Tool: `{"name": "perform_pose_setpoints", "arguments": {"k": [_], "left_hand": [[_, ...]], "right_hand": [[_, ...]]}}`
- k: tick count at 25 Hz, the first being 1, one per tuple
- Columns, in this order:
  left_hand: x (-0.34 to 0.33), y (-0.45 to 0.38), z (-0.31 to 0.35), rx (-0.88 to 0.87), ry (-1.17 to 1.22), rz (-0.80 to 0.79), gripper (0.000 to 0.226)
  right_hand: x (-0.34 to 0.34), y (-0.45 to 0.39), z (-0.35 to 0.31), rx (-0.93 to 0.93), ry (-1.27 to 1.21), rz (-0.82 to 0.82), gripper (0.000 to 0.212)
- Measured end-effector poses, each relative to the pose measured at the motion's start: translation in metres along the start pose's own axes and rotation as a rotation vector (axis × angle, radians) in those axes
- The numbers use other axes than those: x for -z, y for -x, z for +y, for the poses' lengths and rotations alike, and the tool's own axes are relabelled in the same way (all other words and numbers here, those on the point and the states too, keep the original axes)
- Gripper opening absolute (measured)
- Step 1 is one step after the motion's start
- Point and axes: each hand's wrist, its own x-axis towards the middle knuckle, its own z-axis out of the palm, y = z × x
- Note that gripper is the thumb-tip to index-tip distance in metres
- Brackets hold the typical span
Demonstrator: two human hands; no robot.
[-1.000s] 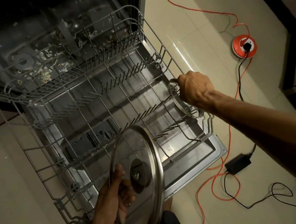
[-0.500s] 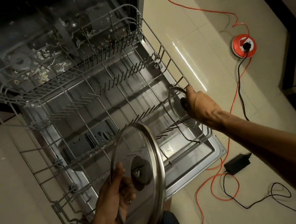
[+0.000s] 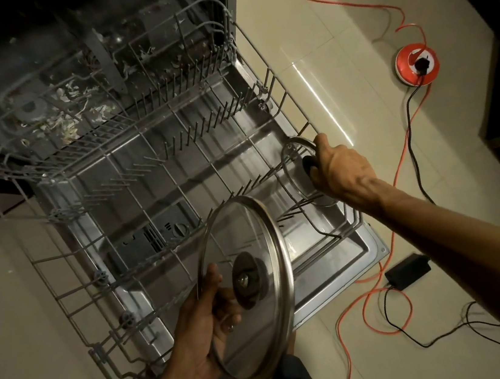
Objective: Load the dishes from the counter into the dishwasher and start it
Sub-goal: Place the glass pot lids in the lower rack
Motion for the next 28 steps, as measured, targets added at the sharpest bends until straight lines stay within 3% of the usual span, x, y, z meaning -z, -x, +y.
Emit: {"name": "perform_pose_setpoints", "arguments": {"k": [3,5,8,9,12,15,18,21,24,28], "left_hand": [[-0.003,-0.004,0.001,-0.002,0.011,-0.021,0.021],[-0.004,-0.006,0.0,-0.013,-0.009,-0.014,0.022],[-0.007,-0.009,-0.005,-0.063,-0.053,0.034,0.024],[-0.009,-0.009,-0.008,-0.085,-0.054,0.049,0.026],[-0.02,-0.007,-0.021,-0.127,-0.118,0.068,0.036],[-0.037,0.001,-0.034,-0.084,-0.116,0.066,0.031],[-0.051,0.006,-0.039,-0.082,-0.112,0.03,0.027],[-0.061,0.006,-0.042,-0.112,-0.253,-0.068,0.029],[-0.067,0.001,-0.034,-0.153,-0.349,-0.121,0.027],[-0.069,-0.011,-0.012,-0.206,-0.276,-0.122,0.029]], "right_hand": [[0.005,0.03,-0.008,0.027,0.062,0.191,0.044],[0.011,0.066,-0.022,0.033,-0.207,0.208,0.048],[0.026,0.131,-0.049,-0.073,-0.997,-0.14,0.046],[0.028,0.148,-0.055,-0.099,-1.108,-0.23,0.044],[0.024,0.176,-0.06,-0.083,-0.992,-0.206,0.048],[0.022,0.178,-0.049,-0.19,-0.988,-0.149,0.035],[0.03,0.176,-0.039,-0.226,-0.978,-0.101,0.038],[0.045,0.175,-0.028,-0.198,-0.895,0.049,0.033],[0.066,0.169,-0.016,-0.104,-0.627,0.294,0.023],[0.083,0.144,-0.002,-0.03,-0.406,0.447,0.043]]}}
